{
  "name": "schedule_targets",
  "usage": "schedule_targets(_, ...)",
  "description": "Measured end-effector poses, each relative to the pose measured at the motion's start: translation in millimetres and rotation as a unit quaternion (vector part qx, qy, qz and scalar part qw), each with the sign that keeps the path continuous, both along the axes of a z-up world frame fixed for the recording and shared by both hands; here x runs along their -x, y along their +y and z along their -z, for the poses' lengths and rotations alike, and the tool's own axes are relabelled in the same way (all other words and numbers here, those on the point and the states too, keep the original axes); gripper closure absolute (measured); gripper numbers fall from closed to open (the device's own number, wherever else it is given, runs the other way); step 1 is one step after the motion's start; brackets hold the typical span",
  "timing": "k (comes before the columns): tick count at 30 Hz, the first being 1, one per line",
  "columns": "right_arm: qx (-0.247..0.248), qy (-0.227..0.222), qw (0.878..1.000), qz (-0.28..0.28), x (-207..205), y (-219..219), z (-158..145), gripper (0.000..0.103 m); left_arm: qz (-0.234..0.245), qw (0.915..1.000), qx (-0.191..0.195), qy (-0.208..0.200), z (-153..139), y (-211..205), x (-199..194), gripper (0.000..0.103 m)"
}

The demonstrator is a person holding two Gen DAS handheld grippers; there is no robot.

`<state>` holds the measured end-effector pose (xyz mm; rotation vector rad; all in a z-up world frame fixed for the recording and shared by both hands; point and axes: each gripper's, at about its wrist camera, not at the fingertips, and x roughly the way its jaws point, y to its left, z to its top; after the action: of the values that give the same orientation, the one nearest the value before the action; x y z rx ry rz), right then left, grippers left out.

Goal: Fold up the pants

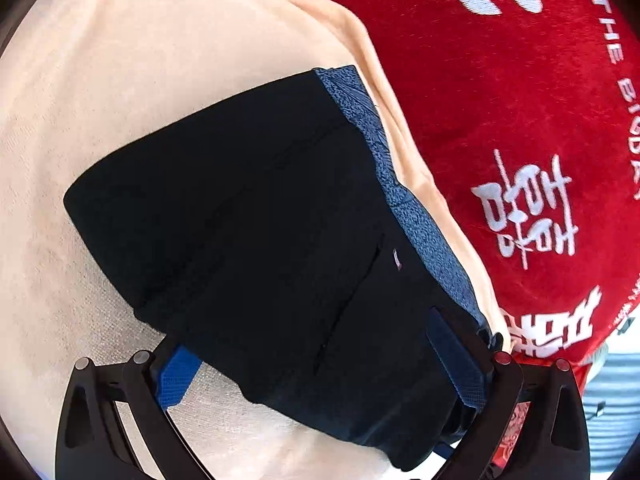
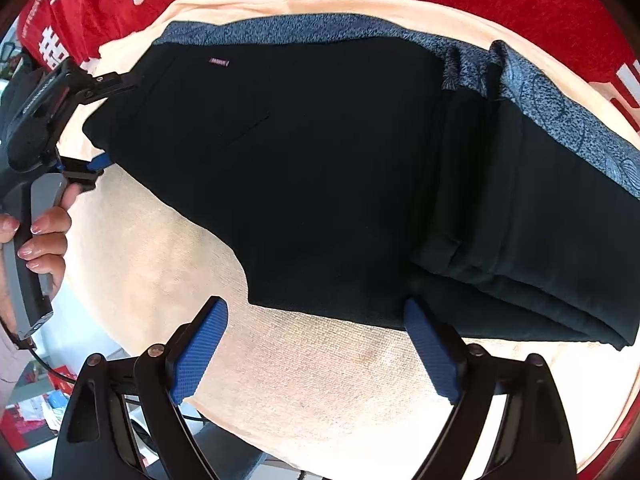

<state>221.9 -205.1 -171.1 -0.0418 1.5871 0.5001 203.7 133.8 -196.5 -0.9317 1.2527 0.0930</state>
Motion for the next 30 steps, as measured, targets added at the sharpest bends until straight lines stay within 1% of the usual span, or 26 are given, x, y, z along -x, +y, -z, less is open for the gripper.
schedule_targets(1, -0.006, -0.003, 1.000, 0.003, -3.2, -1.1, -5.8, 0.012, -0.004, 0.9999, -0.015, 0.002, -3.8, -0.9, -0.8, 0.018)
schedule_targets(2, -0.013, -0.007, 1.000, 0.005, -6.3, -2.7, -12.9, 0.013, -0.001, 0.9993, -0.036, 0.006, -7.7, -2.5, -0.9, 0.028)
schedule_targets(3, -0.020, -0.016, 1.000, 0.006, -11.4, -4.1, -22.6, 0.015, 0.007, 0.9980, -0.061, 0.012, -10.9, -3.2, 0.4, 0.051)
schedule_targets(4, -0.025, -0.022, 0.999, 0.007, -16.5, -5.2, -30.4, 0.018, 0.019, 0.9954, -0.092, 0.018, -13.7, -6.3, 0.4, 0.068)
schedule_targets(6, -0.038, -0.029, 0.999, 0.016, -34.2, -6.8, -47.0, 0.020, 0.055, 0.9884, -0.141, 0.004, -23.6, -17.5, 2.1, 0.070)
schedule_targets(7, -0.050, -0.029, 0.998, 0.024, -47.5, -6.5, -55.7, 0.020, 0.083, 0.9799, -0.181, -0.014, -33.6, -29.2, 3.5, 0.071)
schedule_targets(8, -0.059, -0.026, 0.997, 0.029, -56.1, -4.8, -61.0, 0.020, 0.105, 0.9717, -0.210, -0.025, -40.1, -38.3, 4.7, 0.071)
schedule_targets(9, -0.078, -0.016, 0.996, 0.033, -71.1, 0.5, -68.0, 0.020, 0.130, 0.9600, -0.245, -0.039, -47.6, -50.3, 6.0, 0.071)
schedule_targets(10, -0.094, -0.006, 0.995, 0.034, -84.0, 7.4, -73.4, 0.020, 0.155, 0.9455, -0.281, -0.055, -55.1, -65.2, 7.5, 0.071)
schedule_targets(11, -0.110, 0.006, 0.993, 0.029, -97.6, 17.5, -77.0, 0.019, 0.170, 0.9366, -0.300, -0.064, -59.0, -74.4, 8.2, 0.071)
schedule_targets(12, -0.127, 0.025, 0.991, 0.009, -115.8, 37.5, -81.5, 0.019, 0.184, 0.9274, -0.317, -0.073, -62.1, -83.8, 8.6, 0.071)
schedule_targets(13, -0.133, 0.036, 0.990, -0.003, -122.3, 49.3, -82.5, 0.019, 0.199, 0.9181, -0.333, -0.082, -64.3, -92.9, 9.2, 0.071)
schedule_targets(14, -0.135, 0.051, 0.989, -0.022, -134.8, 71.2, -85.1, 0.018, 0.214, 0.9087, -0.347, -0.090, -65.8, -100.8, 10.8, 0.071)
schedule_targets(16, -0.137, 0.078, 0.985, -0.065, -151.5, 111.0, -86.3, 0.016, 0.230, 0.8970, -0.365, -0.097, -66.6, -111.1, 10.3, 0.071)
schedule_targets(17, -0.140, 0.094, 0.981, -0.091, -157.8, 138.8, -85.9, 0.015, 0.235, 0.8922, -0.372, -0.099, -66.5, -115.3, 10.8, 0.071)
schedule_targets(19, -0.136, 0.118, 0.975, -0.129, -160.0, 174.4, -81.8, 0.013, 0.242, 0.8858, -0.383, -0.102, -65.8, -120.1, 12.3, 0.071)
schedule_targets(20, -0.122, 0.129, 0.972, -0.153, -159.9, 199.4, -76.7, 0.013, 0.245, 0.8826, -0.388, -0.102, -64.9, -122.4, 12.6, 0.071)
schedule_targets(21, -0.107, 0.136, 0.970, -0.169, -157.8, 213.5, -71.8, 0.012, 0.247, 0.8809, -0.391, -0.102, -63.9, -123.1, 13.6, 0.071)
schedule_targets(22, -0.080, 0.142, 0.967, -0.194, -154.5, 231.7, -63.7, 0.012, 0.248, 0.8797, -0.393, -0.103, -63.6, -124.1, 13.6, 0.071)
schedule_targets(23, -0.065, 0.142, 0.966, -0.207, -153.7, 240.5, -58.2, 0.012, 0.248, 0.8791, -0.394, -0.103, -63.3, -124.9, 13.4, 0.071)
schedule_targets(24, -0.039, 0.144, 0.962, -0.228, -148.3, 253.3, -47.1, 0.012, 0.248, 0.8784, -0.395, -0.104, -63.4, -125.8, 14.1, 0.071)
schedule_targets(26, -0.004, 0.150, 0.958, -0.245, -142.4, 261.9, -30.5, 0.013, 0.248, 0.8771, -0.398, -0.105, -64.6, -127.6, 16.8, 0.071)
schedule_targets(27, 0.003, 0.150, 0.957, -0.247, -141.3, 261.3, -24.8, 0.018, 0.248, 0.8762, -0.400, -0.105, -65.5, -127.2, 18.8, 0.071)
schedule_targets(28, 0.001, 0.152, 0.958, -0.242, -141.2, 256.6, -21.2, 0.058, 0.250, 0.8762, -0.399, -0.103, -66.1, -127.3, 19.3, 0.071)
schedule_targets(29, -0.007, 0.150, 0.962, -0.230, -144.7, 250.9, -23.2, 0.081, 0.251, 0.8784, -0.395, -0.096, -66.1, -128.0, 19.4, 0.071)
schedule_targets(30, -0.019, 0.146, 0.964, -0.220, -146.6, 243.4, -26.0, 0.082, 0.251, 0.8797, -0.392, -0.097, -66.6, -128.7, 19.5, 0.071)
